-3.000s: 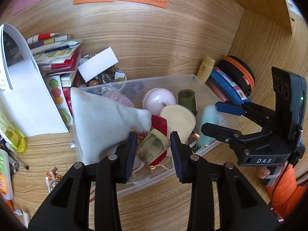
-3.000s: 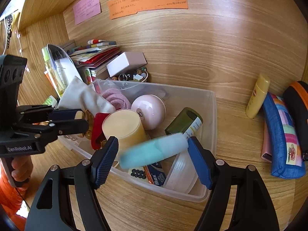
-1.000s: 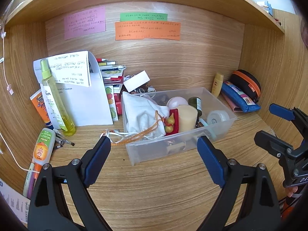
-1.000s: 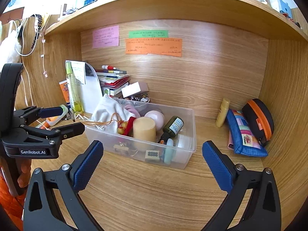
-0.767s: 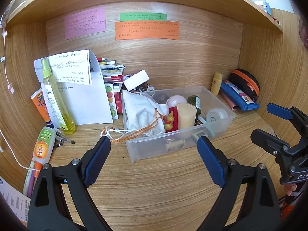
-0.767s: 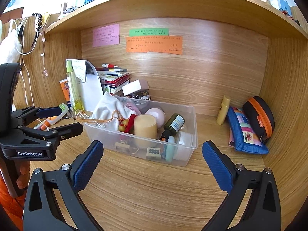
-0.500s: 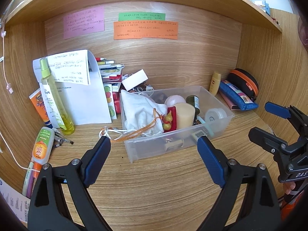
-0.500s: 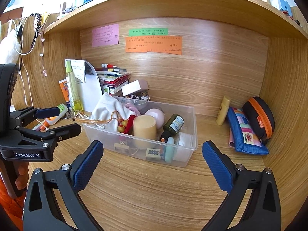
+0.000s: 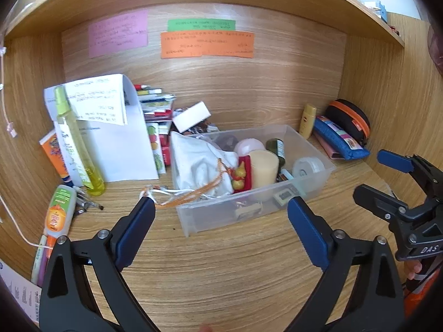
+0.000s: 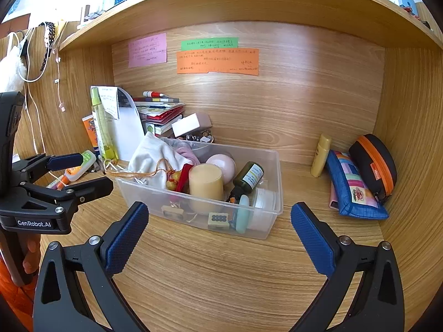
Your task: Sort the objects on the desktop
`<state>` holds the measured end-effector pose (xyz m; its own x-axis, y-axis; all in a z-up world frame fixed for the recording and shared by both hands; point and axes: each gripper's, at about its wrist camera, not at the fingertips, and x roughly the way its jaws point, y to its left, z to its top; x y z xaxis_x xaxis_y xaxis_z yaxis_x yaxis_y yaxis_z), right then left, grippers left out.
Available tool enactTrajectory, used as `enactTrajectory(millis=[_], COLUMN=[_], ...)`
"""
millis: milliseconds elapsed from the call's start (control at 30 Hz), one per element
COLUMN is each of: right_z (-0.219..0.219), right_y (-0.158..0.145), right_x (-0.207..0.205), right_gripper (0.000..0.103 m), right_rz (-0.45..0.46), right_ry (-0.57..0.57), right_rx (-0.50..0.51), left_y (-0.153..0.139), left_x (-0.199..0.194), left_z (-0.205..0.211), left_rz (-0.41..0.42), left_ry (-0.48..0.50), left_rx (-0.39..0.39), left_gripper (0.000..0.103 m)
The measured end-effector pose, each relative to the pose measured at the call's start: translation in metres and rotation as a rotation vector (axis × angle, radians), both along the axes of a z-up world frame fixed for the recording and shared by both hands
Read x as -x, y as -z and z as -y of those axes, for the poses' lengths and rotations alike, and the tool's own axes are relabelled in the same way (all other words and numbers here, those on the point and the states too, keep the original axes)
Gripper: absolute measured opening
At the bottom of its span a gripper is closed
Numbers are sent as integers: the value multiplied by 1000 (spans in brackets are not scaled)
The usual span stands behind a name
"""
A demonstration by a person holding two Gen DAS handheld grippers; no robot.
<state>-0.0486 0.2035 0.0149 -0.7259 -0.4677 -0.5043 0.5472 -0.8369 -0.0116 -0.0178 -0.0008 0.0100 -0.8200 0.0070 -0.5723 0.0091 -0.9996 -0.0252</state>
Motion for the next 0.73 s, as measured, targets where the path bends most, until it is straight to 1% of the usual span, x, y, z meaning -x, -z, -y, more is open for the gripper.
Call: enactTrajectory(millis=[133,267,467,733], right_z=[0,1,2,1], right_y=[0,1,2,5], right_x=[1,1,3,7], right_gripper=[103,103,103,103], right_rz=[4,4,8,20], right_ry=[-4,-2,-1,1], right_rx=[2,-1,-3,-2], left_y=[1,2,3,5], left_x=[0,1,2,6], left_z=[-2,-1,-3,-2], left_rz=[3,1,-5,-2], left_ry=[-2,10,-2,-11], left_rx=[2,-17,1,0], left_gripper=[98,98,98,98])
